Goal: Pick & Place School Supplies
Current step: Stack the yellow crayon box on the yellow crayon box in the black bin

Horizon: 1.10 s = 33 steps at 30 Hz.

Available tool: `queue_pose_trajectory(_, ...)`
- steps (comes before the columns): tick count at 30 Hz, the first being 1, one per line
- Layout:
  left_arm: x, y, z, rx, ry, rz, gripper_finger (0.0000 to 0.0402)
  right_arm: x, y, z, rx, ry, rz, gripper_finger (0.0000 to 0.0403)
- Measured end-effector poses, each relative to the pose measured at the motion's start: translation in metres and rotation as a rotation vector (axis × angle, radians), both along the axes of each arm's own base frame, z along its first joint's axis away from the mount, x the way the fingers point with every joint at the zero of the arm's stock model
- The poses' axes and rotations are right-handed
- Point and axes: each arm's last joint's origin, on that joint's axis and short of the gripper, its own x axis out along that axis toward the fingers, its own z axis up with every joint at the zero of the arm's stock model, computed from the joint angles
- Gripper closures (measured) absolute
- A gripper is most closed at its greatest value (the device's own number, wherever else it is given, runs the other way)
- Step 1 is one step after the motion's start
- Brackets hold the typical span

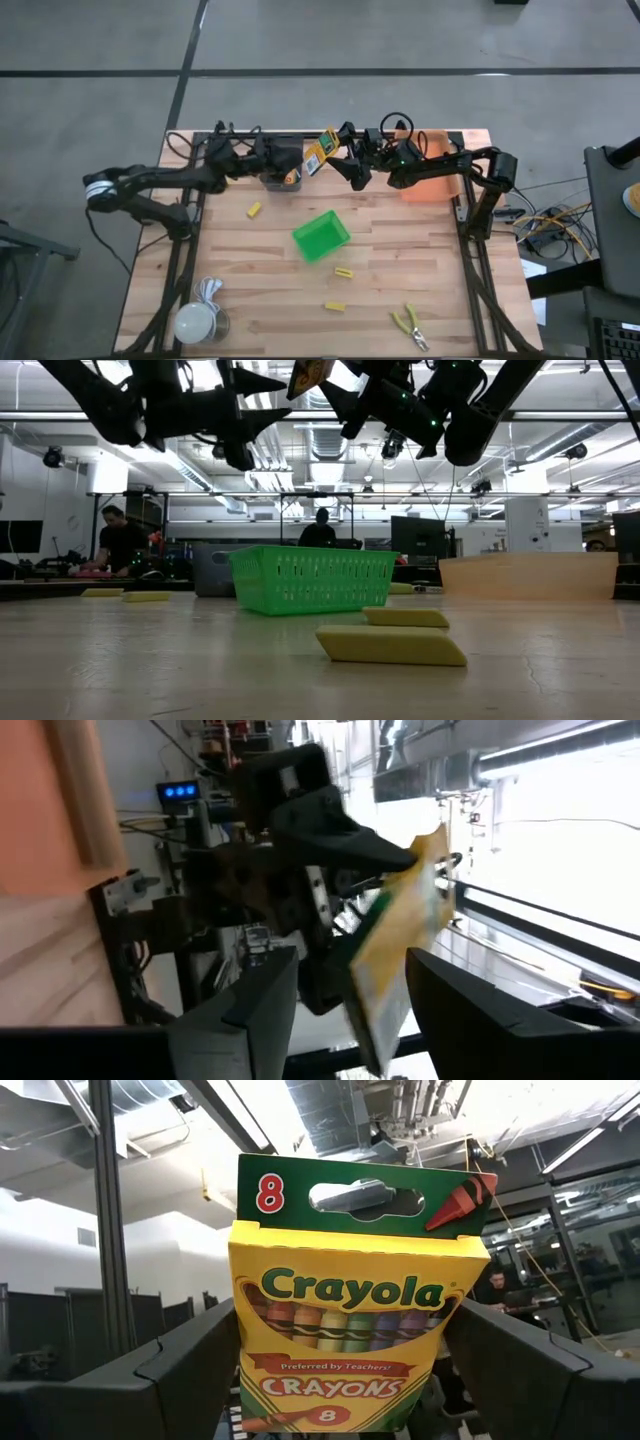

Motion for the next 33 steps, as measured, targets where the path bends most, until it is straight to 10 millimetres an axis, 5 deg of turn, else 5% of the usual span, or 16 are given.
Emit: queue_pose_trajectory(33, 0.016, -0.006, 0.011, 0.009, -0.148, -0.09, 0.0233, 0.0, 0.0, 0.001, 0.003, 0.0, 0.002, 0.0076)
